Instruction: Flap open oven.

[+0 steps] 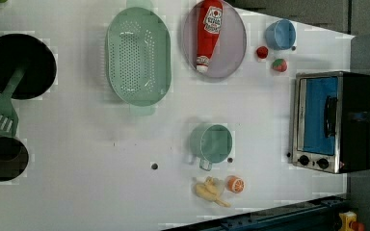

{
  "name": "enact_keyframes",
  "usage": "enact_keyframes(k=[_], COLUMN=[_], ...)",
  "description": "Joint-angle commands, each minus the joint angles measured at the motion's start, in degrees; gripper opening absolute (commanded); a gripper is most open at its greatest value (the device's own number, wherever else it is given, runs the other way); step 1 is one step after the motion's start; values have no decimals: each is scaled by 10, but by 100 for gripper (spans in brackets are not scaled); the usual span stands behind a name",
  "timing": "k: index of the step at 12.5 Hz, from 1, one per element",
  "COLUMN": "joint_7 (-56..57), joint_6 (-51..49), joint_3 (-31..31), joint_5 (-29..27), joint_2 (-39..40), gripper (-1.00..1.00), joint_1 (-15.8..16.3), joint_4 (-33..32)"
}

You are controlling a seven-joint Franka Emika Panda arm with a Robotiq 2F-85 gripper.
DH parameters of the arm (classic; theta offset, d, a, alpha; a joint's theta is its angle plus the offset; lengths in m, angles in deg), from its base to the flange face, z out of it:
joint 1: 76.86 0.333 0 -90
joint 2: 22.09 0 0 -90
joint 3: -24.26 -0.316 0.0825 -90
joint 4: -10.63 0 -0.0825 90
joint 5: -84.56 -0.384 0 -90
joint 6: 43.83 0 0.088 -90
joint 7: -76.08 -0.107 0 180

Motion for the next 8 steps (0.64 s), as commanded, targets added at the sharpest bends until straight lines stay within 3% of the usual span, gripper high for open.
enact_keyframes(k=[1,8], joint_7=[43,40], joint_6=[56,152], joint_3=[4,-6], joint_5=[0,2], joint_2=[11,57], gripper=[-65,-65], joint_1=[1,6], joint_4=[-37,-77])
